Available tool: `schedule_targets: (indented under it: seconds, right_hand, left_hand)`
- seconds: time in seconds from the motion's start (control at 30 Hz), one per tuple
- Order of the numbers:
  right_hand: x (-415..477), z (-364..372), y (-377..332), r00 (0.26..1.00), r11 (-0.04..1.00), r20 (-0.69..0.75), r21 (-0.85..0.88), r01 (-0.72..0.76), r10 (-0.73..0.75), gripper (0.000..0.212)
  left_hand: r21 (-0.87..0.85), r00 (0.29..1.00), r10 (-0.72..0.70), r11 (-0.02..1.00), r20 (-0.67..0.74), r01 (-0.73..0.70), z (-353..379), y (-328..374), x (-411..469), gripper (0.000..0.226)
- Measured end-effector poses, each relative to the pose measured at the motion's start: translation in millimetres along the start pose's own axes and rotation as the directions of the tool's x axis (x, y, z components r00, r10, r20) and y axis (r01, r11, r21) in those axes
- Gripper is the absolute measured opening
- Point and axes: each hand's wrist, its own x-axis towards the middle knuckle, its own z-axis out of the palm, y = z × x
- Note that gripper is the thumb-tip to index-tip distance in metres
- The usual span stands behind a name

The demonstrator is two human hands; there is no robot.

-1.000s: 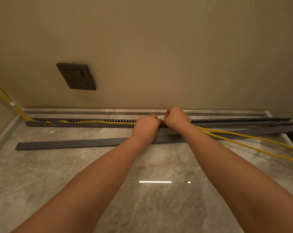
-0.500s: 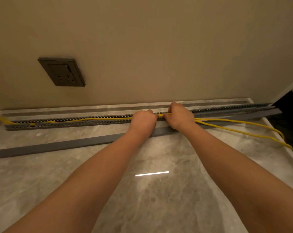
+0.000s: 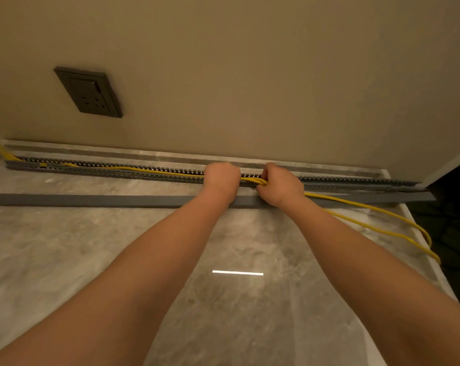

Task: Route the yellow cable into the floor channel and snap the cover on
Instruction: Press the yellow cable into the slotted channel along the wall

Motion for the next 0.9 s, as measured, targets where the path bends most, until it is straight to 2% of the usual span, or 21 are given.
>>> schedule_targets:
  seconds: [0.13,0.27,0.33,0.47,0.6,0.67,0.9]
  right_hand:
    - [4.4,-11.5,18.4,0.997,0.995,0.049,0.088,0.052,-0.057,0.013]
    - [20.8,-25.4,18.8,0.99,0.927,0.119,0.375,0.025,-0.075,0.01]
    - [29.4,-29.8,16.1,0.986,0.902,0.133,0.432,0.031,-0.098,0.011]
    - [41.1,-29.9,8.8,0.99,0.944,0.086,0.321,0.076,-0.109,0.022]
    - [42.8,-27.0,8.0,0.985,0.987,0.114,0.111,0.119,-0.132,0.007]
    - [43.5,-25.5,10.7,0.98,0.989,0.135,0.067,0.135,-0.143,0.013]
    - [52.0,-21.7,19.7,0.97,0.977,0.205,0.193,0.088,-0.128,0.006]
  left_hand:
    - [0.015,0.997,-0.074,0.997,0.029,0.073,-4.5,8.0,1.8,0.026]
    - [0.022,0.99,-0.135,0.991,0.034,0.134,-7.1,20.0,3.7,0.027]
    - [0.022,0.986,-0.165,0.986,0.03,0.165,-5.9,22.3,3.3,0.026]
    - [-0.002,0.977,-0.209,0.978,0.033,0.209,-4.9,24.1,2.5,0.025]
    - [-0.008,0.976,-0.218,0.976,0.012,0.219,-5.4,27.2,3.2,0.027]
    - [-0.015,0.975,-0.221,0.975,-0.001,0.221,-6.0,26.9,4.7,0.026]
    - [-0.196,0.986,-0.151,0.971,-0.066,0.136,2.8,48.6,8.5,0.028]
